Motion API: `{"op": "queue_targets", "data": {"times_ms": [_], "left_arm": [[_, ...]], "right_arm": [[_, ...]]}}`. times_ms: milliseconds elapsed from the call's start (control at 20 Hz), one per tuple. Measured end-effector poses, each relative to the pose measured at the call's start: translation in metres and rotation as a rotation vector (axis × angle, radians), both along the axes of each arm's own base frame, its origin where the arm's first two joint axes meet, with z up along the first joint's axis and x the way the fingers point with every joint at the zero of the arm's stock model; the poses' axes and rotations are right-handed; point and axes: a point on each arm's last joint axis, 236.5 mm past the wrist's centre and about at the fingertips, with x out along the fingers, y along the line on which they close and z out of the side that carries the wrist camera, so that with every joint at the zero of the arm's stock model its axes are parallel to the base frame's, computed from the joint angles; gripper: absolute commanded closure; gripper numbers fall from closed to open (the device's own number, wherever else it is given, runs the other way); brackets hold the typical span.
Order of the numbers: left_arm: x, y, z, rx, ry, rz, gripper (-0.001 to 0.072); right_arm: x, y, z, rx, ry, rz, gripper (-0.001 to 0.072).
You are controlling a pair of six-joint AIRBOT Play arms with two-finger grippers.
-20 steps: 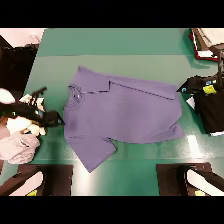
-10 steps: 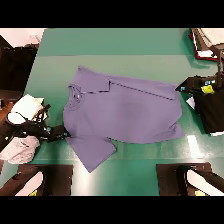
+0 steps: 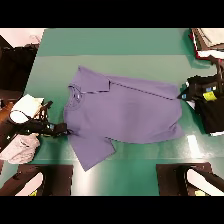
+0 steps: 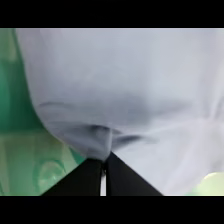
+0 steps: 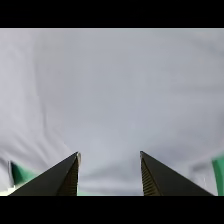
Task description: Fold the shirts.
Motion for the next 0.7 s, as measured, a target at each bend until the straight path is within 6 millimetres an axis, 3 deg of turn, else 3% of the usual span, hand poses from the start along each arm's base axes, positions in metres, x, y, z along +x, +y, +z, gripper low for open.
{"op": "queue_targets", "data": {"times_ms": [250, 400, 550, 700], "left_arm": [[0.041, 0.006, 0.046, 0.033, -0.144, -0.041, 0.0682], [0.056, 0.008, 0.063, 0.045, -0.202, -0.044, 0.0682], [0.063, 0.01, 0.07, 0.053, -0.229, -0.042, 0.0682], [0.067, 0.011, 0.073, 0.058, -0.244, -0.042, 0.0682]], "right_arm": [[-0.05, -0.05, -0.06, 0.079, 0.184, -0.174, 0.0311], [-0.074, -0.074, -0.088, 0.125, 0.231, -0.295, 0.0312], [-0.091, -0.081, -0.109, 0.148, 0.255, -0.351, 0.0311], [-0.107, -0.075, -0.127, 0.128, 0.303, -0.32, 0.0311]]}}
